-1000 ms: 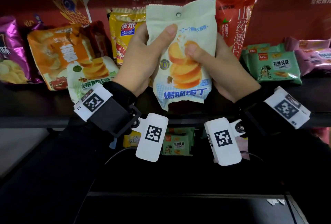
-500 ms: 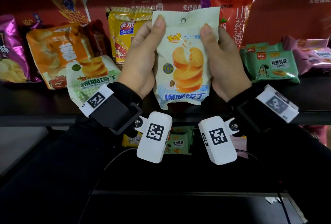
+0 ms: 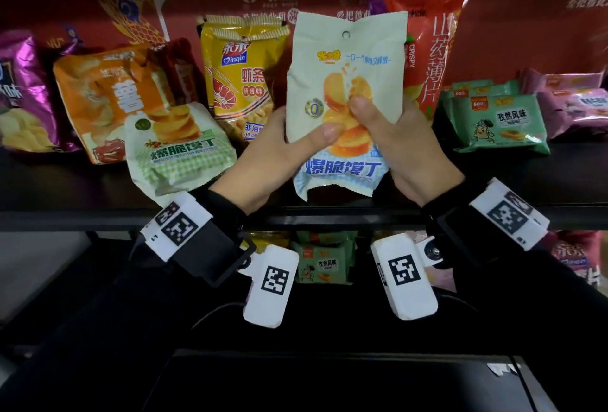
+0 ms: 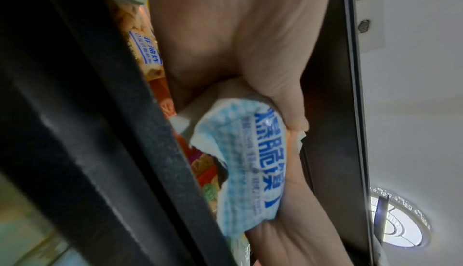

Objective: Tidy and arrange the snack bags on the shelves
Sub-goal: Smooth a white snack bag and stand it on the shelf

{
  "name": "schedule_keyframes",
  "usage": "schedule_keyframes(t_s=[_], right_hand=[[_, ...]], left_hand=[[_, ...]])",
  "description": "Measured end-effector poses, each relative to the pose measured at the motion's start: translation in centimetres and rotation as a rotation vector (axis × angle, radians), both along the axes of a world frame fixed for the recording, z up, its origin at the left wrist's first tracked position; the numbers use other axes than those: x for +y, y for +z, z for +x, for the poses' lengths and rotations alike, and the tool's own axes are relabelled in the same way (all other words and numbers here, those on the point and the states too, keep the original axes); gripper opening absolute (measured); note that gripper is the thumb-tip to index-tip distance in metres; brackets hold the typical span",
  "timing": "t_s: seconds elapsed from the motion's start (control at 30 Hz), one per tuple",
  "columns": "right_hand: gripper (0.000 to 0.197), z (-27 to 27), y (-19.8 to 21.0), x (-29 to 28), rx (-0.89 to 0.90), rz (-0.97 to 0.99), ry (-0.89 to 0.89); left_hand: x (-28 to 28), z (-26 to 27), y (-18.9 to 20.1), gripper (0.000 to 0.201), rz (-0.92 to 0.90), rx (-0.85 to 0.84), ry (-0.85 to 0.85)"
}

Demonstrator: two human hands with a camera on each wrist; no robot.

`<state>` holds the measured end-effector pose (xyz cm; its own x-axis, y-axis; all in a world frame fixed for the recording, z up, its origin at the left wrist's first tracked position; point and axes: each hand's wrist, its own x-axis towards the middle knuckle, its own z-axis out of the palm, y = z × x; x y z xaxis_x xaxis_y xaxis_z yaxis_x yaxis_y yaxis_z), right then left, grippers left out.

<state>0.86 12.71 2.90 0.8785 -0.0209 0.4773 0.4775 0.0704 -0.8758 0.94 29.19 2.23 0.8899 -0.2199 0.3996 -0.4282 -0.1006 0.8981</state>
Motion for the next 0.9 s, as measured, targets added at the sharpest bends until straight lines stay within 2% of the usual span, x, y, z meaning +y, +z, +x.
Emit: schedule_keyframes(t_s=[0.07, 0.13, 0.2, 0.27, 0.3, 0.43, 0.57, 0.63, 0.73, 0.83, 0.9], right_hand=[[0.025, -0.2, -0.1, 0.2, -0.006, 0.007, 0.05], [0.042, -0.3, -0.2, 0.2, 0.041, -0.015, 0.134], [0.054, -0.5, -0.4, 0.0, 0.081, -0.137, 0.187], [0.051, -0.7, -0.6, -0.1, 0.048, -0.251, 0.168], [0.05, -0.8, -0.7, 0.0, 0.029, -0.248, 0.14], [0.05, -0.6, -0.5, 0.3, -0.028, -0.071, 0.033], [0.048, -0.7, -0.3, 0.2, -0.076, -0.105, -0.008], [0.044, -0.9, -0.2, 0.1, -0.073, -0.14, -0.014], [0.045, -0.9, -0.3, -0.1, -0.119, -0.193, -0.058], [0.052, -0.6, -0.5, -0.3, -0.098, -0.234, -0.044], [0.052, -0.4, -0.7, -0.5, -0.072, -0.25, -0.021]], left_hand=[[0.0, 0.1, -0.2, 0.06, -0.047, -0.022, 0.038], [0.0, 0.2, -0.2, 0.039, -0.126, -0.066, 0.079], [0.1, 0.2, -0.1, 0.029, -0.177, -0.079, 0.079], [0.3, 0.1, 0.1, 0.033, -0.178, -0.078, 0.077], [0.4, 0.1, 0.2, 0.037, -0.159, -0.083, 0.075], [0.5, -0.6, 0.3, 0.061, 0.023, 0.011, 0.023], [0.4, -1.4, 0.4, 0.048, 0.131, -0.008, -0.004], [0.5, -1.4, 0.6, 0.053, 0.115, -0.029, -0.005], [0.8, -1.4, 0.9, 0.072, 0.132, -0.001, 0.0], [1.6, -1.2, 0.9, 0.065, 0.206, -0.007, -0.019], [2.1, -1.3, 1.0, 0.066, 0.236, 0.046, -0.033]])
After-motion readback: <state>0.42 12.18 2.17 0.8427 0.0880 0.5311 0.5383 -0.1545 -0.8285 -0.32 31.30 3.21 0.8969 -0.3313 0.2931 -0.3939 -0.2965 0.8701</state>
